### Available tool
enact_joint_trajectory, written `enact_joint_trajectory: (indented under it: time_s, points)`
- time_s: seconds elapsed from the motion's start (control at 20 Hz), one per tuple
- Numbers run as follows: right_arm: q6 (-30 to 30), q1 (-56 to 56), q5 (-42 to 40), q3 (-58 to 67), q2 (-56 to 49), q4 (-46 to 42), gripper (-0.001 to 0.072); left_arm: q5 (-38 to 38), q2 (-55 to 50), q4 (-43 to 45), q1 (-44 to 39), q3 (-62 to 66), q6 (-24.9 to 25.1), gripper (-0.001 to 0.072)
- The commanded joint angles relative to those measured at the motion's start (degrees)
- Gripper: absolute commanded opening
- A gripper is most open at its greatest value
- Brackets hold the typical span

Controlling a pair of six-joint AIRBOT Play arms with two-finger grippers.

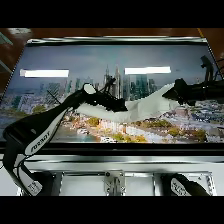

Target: Fold the shirts.

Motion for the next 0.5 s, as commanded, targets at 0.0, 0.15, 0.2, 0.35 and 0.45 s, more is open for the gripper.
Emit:
enact_joint_trajectory:
  time_s: [0.0, 0.15, 0.2, 0.35, 0.45]
  points:
    - [3.96, 0.02, 1.16, 0.07, 5.84, -0.5, 0.0056, 4.22, -3.58, -8.44, -5.16, 0.33, -0.31, 0.0032]
    - [4.94, 0.02, 1.36, 0.07, 7.26, 1.36, 0.0056, 4.87, -5.62, -11.28, -8.33, 0.42, -0.28, 0.0032]
    - [4.94, 0.02, 1.53, 0.07, 7.3, 2.36, 0.0056, 5.57, -5.97, -11.32, -8.83, 0.42, 0.07, 0.0033]
    - [4.94, 0.04, 1.53, 0.07, 7.23, 1.79, 0.0056, 5.99, -4.57, -10.93, -6.21, 0.5, 4.24, 0.003]
    - [4.92, 0.55, 1.25, 0.07, 6.45, 0.13, 0.0055, 8.76, -0.94, -4.87, -1.07, 0.5, 4.09, 0.0029]
